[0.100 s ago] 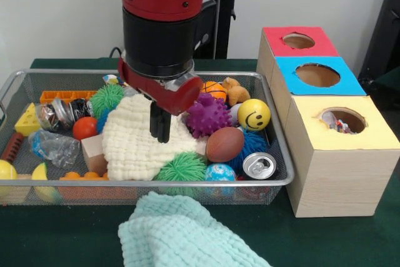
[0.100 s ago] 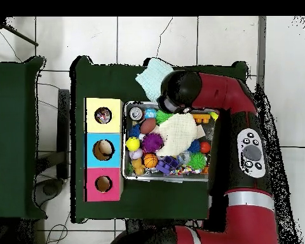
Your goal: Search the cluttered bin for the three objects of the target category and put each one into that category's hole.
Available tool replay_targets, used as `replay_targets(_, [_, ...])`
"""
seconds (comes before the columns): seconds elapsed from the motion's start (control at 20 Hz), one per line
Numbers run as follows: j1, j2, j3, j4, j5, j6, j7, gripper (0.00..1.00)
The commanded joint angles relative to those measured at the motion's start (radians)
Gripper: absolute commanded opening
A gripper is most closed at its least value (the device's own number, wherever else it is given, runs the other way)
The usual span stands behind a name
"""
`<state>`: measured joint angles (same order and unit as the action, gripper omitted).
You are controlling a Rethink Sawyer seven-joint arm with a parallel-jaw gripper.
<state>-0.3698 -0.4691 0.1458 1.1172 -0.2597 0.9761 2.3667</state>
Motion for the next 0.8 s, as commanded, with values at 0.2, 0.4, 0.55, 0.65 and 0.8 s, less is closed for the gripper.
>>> replay_targets(0.2, [-0.034, -0.044, 0.090, 0.213, -0.075, -0.139, -0.238, 0.00])
replay_targets(0.4, [-0.061, -0.052, 0.096, 0.254, -0.086, -0.183, -0.232, 0.00])
replay_targets(0.55, [-0.092, -0.056, 0.119, 0.279, -0.075, -0.184, -0.247, 1.00])
replay_targets(0.65, [-0.098, -0.061, 0.119, 0.291, -0.068, -0.172, -0.247, 1.00])
replay_targets(0.8, [-0.113, -0.065, 0.119, 0.305, -0.078, -0.166, -0.256, 1.00])
